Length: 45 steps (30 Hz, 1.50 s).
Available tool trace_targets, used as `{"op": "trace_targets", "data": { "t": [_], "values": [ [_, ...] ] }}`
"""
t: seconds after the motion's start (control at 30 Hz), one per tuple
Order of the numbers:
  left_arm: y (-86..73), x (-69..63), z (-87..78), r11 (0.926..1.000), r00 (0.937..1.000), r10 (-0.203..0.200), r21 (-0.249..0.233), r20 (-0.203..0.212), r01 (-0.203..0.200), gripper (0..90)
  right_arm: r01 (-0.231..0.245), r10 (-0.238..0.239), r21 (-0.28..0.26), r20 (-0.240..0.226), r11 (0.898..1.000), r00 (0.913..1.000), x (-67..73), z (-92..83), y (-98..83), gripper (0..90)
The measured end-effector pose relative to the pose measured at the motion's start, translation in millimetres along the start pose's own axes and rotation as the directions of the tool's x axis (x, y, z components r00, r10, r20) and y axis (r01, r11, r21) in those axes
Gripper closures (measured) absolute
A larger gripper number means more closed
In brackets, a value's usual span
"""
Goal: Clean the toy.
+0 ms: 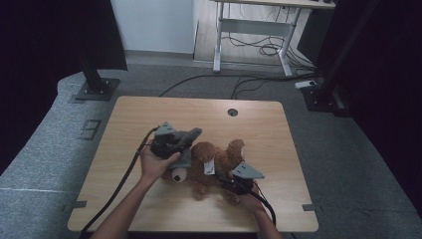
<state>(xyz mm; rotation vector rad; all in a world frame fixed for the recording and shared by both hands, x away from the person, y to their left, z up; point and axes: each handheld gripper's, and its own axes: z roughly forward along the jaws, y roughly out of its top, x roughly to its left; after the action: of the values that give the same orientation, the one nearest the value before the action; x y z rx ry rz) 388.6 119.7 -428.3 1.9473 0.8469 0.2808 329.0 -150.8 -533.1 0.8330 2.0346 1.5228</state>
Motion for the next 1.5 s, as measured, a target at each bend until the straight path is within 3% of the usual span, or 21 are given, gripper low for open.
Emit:
{"op": "trace_targets", "data": {
  "t": [0.1, 0.3, 0.33, 0.43, 0.5, 0.53, 0.57, 0.6, 0.8, 0.83, 0.87, 0.93, 0.97, 1.03, 1.1, 1.2, 1.33, 1.47, 1.5],
  "values": [
    [8.9, -23.8, 20.3, 0.9989, 0.9986, 0.045, 0.009, 0.028, -0.045, 76.3, -0.001, 0.001, 0.0, -0.002, 1.0, 1.0, -0.4, -0.2, -0.4, 49.5],
    [21.7, -41.3, 26.8, 0.9974, 0.9957, 0.07, -0.022, 0.06, -0.069, 76.2, -0.001, 0.001, -0.002, -0.006, 1.0, 1.0, -0.9, -0.5, -1.0, 49.6],
    [26.6, -48.0, 25.0, 0.9971, 0.9924, 0.067, -0.043, 0.103, -0.063, 76.2, -0.002, 0.002, -0.003, -0.007, 1.0, 1.0, -0.9, -0.4, -1.0, 49.6],
    [29.1, -57.5, 27.4, 0.9956, 0.9888, 0.088, -0.045, 0.121, -0.083, 75.7, -0.004, 0.004, -0.003, -0.008, 1.0, 1.0, -1.2, -0.2, -1.1, 49.6],
    [28.2, -58.5, 31.1, 0.9956, 0.9892, 0.092, -0.026, 0.113, -0.09, 75.7, -0.007, 0.007, -0.003, -0.009, 1.0, 0.9999, -1.5, 0.0, -1.2, 49.6],
    [23.6, -57.2, 42.4, 0.996, 0.9905, 0.082, 0.025, 0.11, -0.085, 75.5, -0.009, 0.009, -0.002, -0.009, 1.0, 0.9999, -1.2, -0.1, -1.2, 49.6],
    [23.6, -57.2, 42.4, 0.996, 0.9905, 0.082, 0.025, 0.11, -0.085, 75.4, -0.009, 0.009, -0.002, -0.009, 1.0, 0.9999, -1.2, -0.1, -1.2, 49.6],
    [18.1, -55.8, 55.5, 0.9938, 0.9888, 0.065, 0.081, 0.134, -0.077, 75.3, -0.006, 0.006, 0.002, -0.006, 1.0, 1.0, -0.9, 0.2, -1.3, 49.6],
    [19.3, -66.2, 68.2, 0.9912, 0.9886, 0.087, 0.089, 0.123, -0.098, 75.4, -0.014, 0.014, 0.005, -0.001, 1.0, 0.9999, -0.7, 1.2, -2.4, 50.1],
    [19.3, -69.1, 69.4, 0.9889, 0.9882, 0.102, 0.097, 0.115, -0.113, 75.7, -0.014, 0.014, 0.005, 0.0, 1.0, 0.9999, -0.4, 1.0, -2.5, 50.2],
    [18.2, -72.1, 69.0, 0.9834, 0.9881, 0.132, 0.115, 0.079, -0.141, 76.0, -0.011, 0.011, 0.005, 0.002, 1.0, 0.9999, -0.3, 1.1, -2.6, 50.3],
    [17.6, -72.0, 67.4, 0.9825, 0.9884, 0.135, 0.12, 0.069, -0.143, 76.2, 0.004, -0.004, 0.005, 0.009, 1.0, 0.9999, 0.8, 1.0, -2.5, 50.5],
    [16.1, -68.0, 61.9, 0.9781, 0.987, 0.158, 0.133, 0.031, -0.16, 76.3, 0.014, -0.014, 0.003, 0.012, 1.0, 0.9998, 1.1, 1.0, -2.4, 50.5],
    [12.5, -57.6, 54.6, 0.9788, 0.9882, 0.153, 0.138, -0.001, -0.151, 76.3, 0.017, -0.017, 0.002, 0.014, 1.0, 0.9998, 1.3, 0.7, -2.3, 50.6],
    [8.0, -43.1, 46.0, 0.9863, 0.994, 0.109, 0.125, -0.003, -0.108, 76.5, 0.018, -0.018, 0.001, 0.013, 1.0, 0.9997, 1.5, 0.4, -2.4, 50.7],
    [4.4, -32.0, 35.7, 0.9913, 0.9968, 0.079, 0.107, -0.015, -0.077, 76.7, 0.019, -0.019, -0.002, 0.015, 1.0, 0.9997, 1.4, 0.6, -2.3, 50.8],
    [-0.4, -2.5, 3.1, 0.9977, 0.9944, 0.04, 0.059, -0.098, -0.034, 76.7, 0.015, -0.015, -0.004, 0.02, 1.0, 0.9997, 0.3, 0.8, -2.4, 50.8],
    [-13.6, 28.4, -16.0, 0.997, 0.991, -0.029, 0.067, -0.131, 0.038, 76.8, 0.01, -0.01, -0.006, 0.018, 1.0, 0.9998, 0.3, 0.3, -2.9, 50.8],
    [-13.6, 28.4, -16.0, 0.997, 0.991, -0.029, 0.067, -0.131, 0.038, 76.8, 0.011, -0.01, -0.006, 0.018, 1.0, 0.9998, 0.4, 0.3, -2.9, 50.8]
  ]
}}
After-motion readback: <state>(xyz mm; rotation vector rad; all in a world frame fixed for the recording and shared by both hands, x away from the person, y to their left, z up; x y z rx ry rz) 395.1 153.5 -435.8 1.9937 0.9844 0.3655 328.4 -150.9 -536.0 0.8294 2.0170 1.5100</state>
